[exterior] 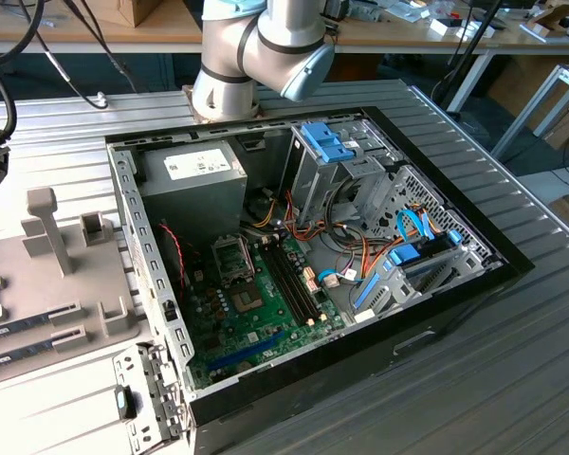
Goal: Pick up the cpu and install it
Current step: 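Reach for the cpu, then pick up the cpu and move it towards the insertion slot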
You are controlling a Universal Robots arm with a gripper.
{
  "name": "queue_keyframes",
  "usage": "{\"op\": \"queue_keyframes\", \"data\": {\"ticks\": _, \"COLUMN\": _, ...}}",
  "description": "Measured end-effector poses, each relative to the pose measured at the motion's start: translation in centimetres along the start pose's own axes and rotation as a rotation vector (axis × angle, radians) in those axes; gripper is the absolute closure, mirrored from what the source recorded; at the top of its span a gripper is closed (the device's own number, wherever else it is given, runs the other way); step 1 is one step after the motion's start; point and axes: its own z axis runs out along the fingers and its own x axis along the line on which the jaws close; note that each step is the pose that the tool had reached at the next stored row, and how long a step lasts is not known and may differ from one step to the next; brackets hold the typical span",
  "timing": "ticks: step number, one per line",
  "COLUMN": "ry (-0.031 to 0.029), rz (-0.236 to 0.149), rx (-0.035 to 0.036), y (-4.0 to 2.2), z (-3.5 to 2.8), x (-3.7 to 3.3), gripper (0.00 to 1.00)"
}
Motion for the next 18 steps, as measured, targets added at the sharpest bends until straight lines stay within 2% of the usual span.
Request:
{"op": "queue_keyframes", "data": {"ticks": 7, "ry": 0.0, "rz": 0.0, "rx": 0.0, "y": 0.0, "z": 0.02, "x": 0.01, "gripper": 0.89}}
{"op": "queue_keyframes", "data": {"ticks": 8, "ry": 0.0, "rz": 0.0, "rx": 0.0, "y": 0.0, "z": 0.02, "x": 0.01, "gripper": 0.84}}
{"op": "queue_keyframes", "data": {"ticks": 9, "ry": 0.0, "rz": 0.0, "rx": 0.0, "y": 0.0, "z": 0.02, "x": 0.01, "gripper": 0.84}}
{"op": "queue_keyframes", "data": {"ticks": 11, "ry": 0.0, "rz": 0.0, "rx": 0.0, "y": 0.0, "z": 0.02, "x": 0.01, "gripper": 0.71}}
{"op": "queue_keyframes", "data": {"ticks": 12, "ry": 0.0, "rz": 0.0, "rx": 0.0, "y": 0.0, "z": 0.02, "x": 0.01, "gripper": 0.59}}
{"op": "queue_keyframes", "data": {"ticks": 13, "ry": 0.0, "rz": 0.0, "rx": 0.0, "y": 0.0, "z": 0.02, "x": 0.01, "gripper": 0.59}}
{"op": "queue_keyframes", "data": {"ticks": 14, "ry": 0.0, "rz": 0.0, "rx": 0.0, "y": 0.0, "z": 0.03, "x": 0.02, "gripper": 0.52}}
{"op": "queue_keyframes", "data": {"ticks": 18, "ry": 0.0, "rz": 0.0, "rx": 0.0, "y": 0.0, "z": 0.03, "x": 0.02, "gripper": 0.52}}
